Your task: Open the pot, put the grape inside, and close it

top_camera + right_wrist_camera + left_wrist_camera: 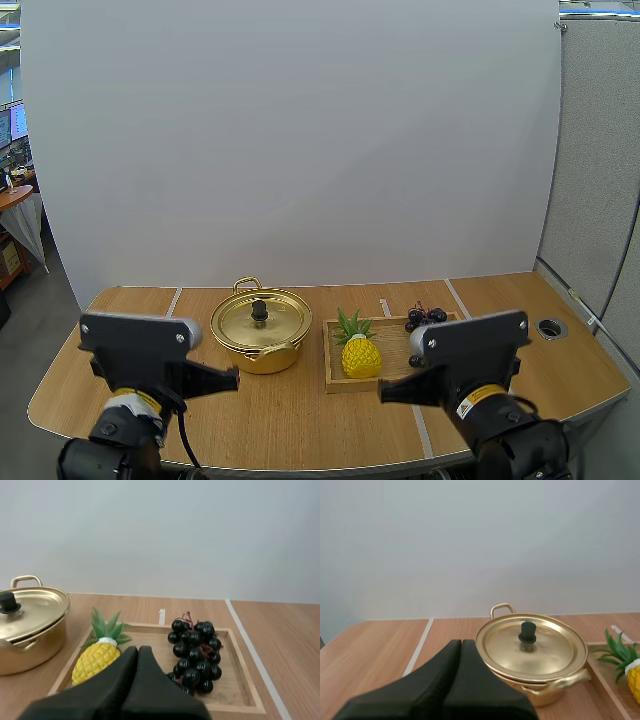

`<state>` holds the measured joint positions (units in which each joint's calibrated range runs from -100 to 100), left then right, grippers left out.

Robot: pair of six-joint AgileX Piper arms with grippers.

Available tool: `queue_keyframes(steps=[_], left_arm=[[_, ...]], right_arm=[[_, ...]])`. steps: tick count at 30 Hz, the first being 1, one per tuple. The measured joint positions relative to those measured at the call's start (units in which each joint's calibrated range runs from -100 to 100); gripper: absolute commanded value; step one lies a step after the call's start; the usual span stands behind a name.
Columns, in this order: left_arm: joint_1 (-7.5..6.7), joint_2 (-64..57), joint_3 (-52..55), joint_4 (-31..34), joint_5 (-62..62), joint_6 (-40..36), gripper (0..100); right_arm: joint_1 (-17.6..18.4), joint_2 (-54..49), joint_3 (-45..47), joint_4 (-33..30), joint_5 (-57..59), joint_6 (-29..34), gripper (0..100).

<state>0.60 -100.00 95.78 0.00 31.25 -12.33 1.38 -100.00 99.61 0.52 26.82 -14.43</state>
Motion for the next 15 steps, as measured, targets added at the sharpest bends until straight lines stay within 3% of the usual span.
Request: queue_keyframes(steps=[15], left_arm=[[0.0,0.0,-24.98,0.0,5.38,0.31,0]], right_arm=[[0.0,0.0,-24.58,-0.11,8.5,0.0,0]])
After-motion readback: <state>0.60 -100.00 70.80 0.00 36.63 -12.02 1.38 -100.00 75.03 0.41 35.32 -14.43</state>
